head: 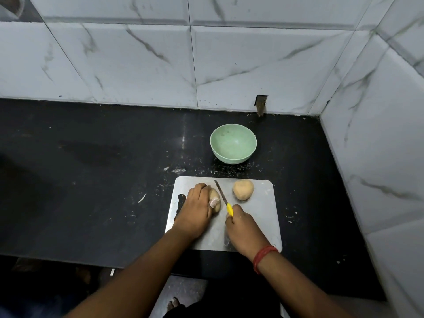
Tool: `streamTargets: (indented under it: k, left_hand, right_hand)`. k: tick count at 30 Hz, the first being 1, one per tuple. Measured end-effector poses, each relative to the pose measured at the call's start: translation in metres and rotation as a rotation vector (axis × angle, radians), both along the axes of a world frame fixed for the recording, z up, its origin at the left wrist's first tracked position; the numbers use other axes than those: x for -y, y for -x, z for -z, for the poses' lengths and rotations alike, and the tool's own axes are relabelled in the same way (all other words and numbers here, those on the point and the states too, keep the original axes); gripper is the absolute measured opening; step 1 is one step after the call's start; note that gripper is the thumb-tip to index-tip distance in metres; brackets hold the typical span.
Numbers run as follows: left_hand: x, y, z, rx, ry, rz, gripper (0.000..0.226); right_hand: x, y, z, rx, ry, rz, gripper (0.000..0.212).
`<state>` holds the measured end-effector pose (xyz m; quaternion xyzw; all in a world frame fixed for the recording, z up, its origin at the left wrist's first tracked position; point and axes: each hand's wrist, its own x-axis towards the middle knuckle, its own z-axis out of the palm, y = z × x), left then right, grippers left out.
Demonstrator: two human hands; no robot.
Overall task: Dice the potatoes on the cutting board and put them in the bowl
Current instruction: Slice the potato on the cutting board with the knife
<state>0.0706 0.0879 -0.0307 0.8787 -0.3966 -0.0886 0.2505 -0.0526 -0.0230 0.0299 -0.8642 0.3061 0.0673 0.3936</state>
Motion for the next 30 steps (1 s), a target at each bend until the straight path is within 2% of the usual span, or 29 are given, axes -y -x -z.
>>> streamTargets:
  k: [3,6,19,30]
  left_hand:
    - [0.002,0.005,-0.001,-0.015,0.017,-0.054,0.05]
    - [0.006,0.007,0.001,-0.007,0.038,-0.078,0.062]
    - [0.003,-0.001,0.019,0.151,0.014,-0.09,0.046]
    - [0.005,-0.004,0.026,0.124,0.074,-0.067,0.048]
  right_hand:
    - [-0.001,0.001,0.0,0.0,-0.013,0.008,0.016]
    - [-0.002,0.0,-0.001,-0.004,-0.042,-0.01,0.012]
    - [-0.003,-0.007,0.004,-0.086,-0.055,-0.074,0.019]
    - [-0.002,-0.022,0.003,-0.184,-0.092,-0.108,0.022]
